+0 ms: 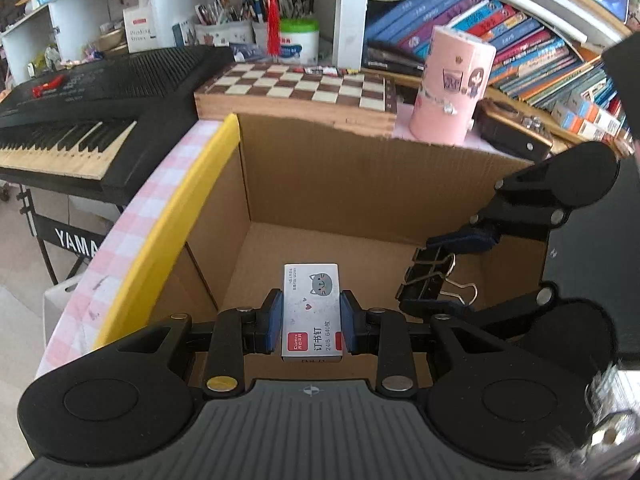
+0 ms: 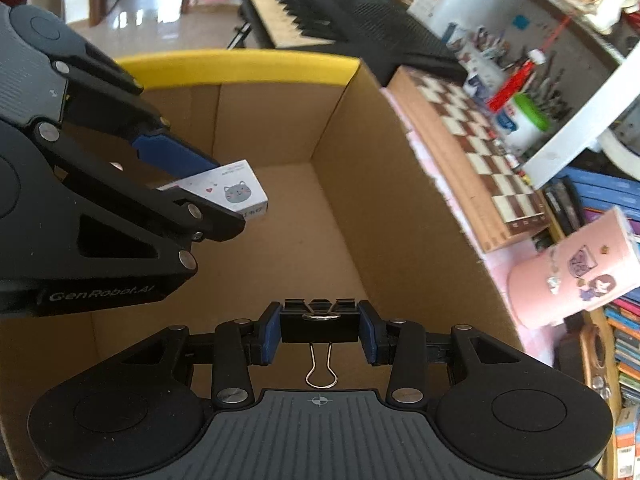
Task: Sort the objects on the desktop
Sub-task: 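Lower both tools into the yellow box and open them to release, then withdraw both open tools from the yellow box back over the table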
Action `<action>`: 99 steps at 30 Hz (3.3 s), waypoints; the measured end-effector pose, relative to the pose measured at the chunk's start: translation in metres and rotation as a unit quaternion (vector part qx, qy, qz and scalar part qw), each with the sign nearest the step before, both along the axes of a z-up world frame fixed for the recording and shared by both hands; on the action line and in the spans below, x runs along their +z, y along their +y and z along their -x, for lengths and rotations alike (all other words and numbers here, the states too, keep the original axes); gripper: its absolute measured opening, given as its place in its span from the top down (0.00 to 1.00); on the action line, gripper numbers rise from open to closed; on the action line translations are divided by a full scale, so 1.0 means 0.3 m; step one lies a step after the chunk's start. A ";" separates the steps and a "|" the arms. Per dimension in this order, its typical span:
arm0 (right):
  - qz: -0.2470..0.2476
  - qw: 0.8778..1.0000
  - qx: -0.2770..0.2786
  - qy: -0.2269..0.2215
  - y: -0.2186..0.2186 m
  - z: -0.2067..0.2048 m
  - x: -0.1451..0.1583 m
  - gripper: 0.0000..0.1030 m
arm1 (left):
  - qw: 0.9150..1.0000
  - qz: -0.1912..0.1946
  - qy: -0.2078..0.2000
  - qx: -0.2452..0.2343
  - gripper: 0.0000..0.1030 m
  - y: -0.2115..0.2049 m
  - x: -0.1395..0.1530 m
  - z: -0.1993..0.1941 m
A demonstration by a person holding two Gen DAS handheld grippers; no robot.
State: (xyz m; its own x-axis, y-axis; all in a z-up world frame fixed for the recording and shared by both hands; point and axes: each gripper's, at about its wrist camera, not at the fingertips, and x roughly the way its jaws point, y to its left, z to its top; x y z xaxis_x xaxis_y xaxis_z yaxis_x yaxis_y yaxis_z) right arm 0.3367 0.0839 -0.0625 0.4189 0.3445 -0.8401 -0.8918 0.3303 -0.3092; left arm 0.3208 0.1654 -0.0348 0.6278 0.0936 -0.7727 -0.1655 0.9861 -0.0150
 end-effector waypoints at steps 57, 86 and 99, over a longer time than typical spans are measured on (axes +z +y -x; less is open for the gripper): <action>-0.267 0.869 -0.416 -0.032 -0.633 0.761 0.241 0.55 | 0.979 -0.045 -0.191 0.051 0.13 -0.237 0.259 0.944; -0.238 0.820 -0.520 -0.022 -0.804 1.039 0.166 0.50 | 0.990 -0.006 -0.117 -0.079 0.13 -0.448 0.152 1.059; -0.237 0.804 -0.545 -0.026 -0.881 0.995 0.171 0.50 | 0.987 0.004 -0.121 -0.104 0.13 -0.515 0.161 0.977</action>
State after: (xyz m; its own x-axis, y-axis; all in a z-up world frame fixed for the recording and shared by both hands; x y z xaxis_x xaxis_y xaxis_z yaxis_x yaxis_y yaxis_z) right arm 0.0383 -0.1803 -0.0113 0.7196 0.0251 -0.6939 0.0169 0.9984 0.0536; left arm 0.0277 0.0109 0.0136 0.7994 -0.0624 -0.5976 0.0504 0.9980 -0.0369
